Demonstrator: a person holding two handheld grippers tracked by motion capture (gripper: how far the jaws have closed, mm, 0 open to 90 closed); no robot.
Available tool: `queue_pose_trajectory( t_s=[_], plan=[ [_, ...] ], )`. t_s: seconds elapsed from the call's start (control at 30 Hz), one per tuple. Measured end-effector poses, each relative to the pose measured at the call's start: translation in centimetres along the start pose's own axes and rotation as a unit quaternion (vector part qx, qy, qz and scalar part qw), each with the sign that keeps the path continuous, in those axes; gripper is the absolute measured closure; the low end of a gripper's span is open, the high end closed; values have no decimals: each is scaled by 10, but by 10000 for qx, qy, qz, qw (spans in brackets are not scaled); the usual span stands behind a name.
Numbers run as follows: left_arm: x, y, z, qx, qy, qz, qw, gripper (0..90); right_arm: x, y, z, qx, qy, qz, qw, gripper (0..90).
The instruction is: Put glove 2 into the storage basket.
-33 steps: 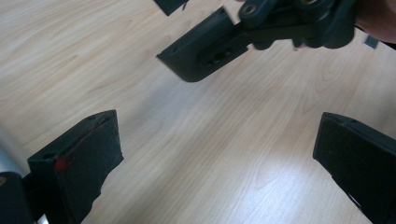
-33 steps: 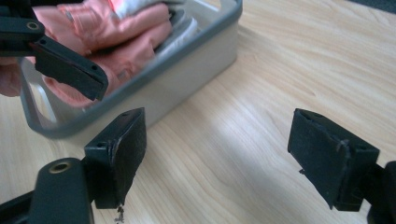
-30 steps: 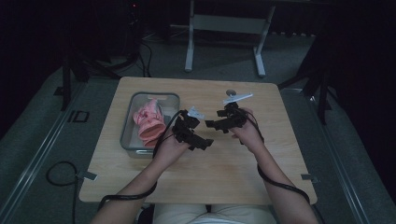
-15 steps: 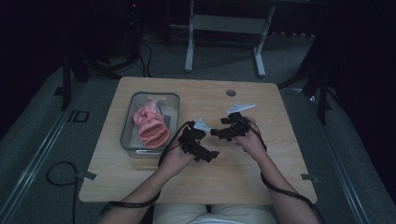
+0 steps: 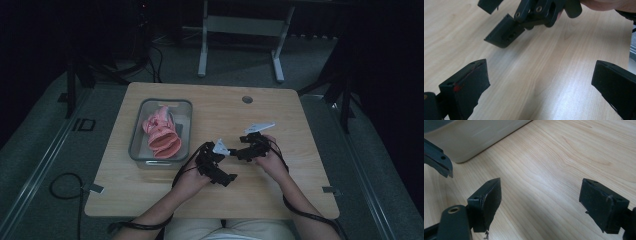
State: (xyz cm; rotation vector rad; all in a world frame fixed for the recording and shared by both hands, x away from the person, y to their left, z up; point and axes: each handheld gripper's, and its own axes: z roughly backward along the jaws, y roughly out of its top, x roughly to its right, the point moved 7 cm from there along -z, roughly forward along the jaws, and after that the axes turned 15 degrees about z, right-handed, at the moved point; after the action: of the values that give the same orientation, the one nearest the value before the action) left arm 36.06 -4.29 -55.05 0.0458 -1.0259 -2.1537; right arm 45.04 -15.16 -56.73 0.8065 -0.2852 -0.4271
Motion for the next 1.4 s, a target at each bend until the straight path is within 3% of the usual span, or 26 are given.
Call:
queue_pose_trajectory(
  t_s=[0.1,0.2,0.53,1.0,1.4],
  plan=[
    [1,-5,-3,43,54,-64,10000,7,1,-5,3,27,-81,1,10000,173],
    [2,-12,-7,39,-27,-13,10000,7,1,-10,4,65,-145,2,9999,169],
    [3,-31,-14,127,88,-147,9998,7,-6,-28,4,89,-121,-42,9999,155],
    [5,-42,-17,159,62,-328,9993,7,-11,-44,6,125,-269,167,9994,153],
    [5,-47,-16,274,-30,-279,9992,7,-12,-56,11,90,-338,219,9991,155]
  ],
)
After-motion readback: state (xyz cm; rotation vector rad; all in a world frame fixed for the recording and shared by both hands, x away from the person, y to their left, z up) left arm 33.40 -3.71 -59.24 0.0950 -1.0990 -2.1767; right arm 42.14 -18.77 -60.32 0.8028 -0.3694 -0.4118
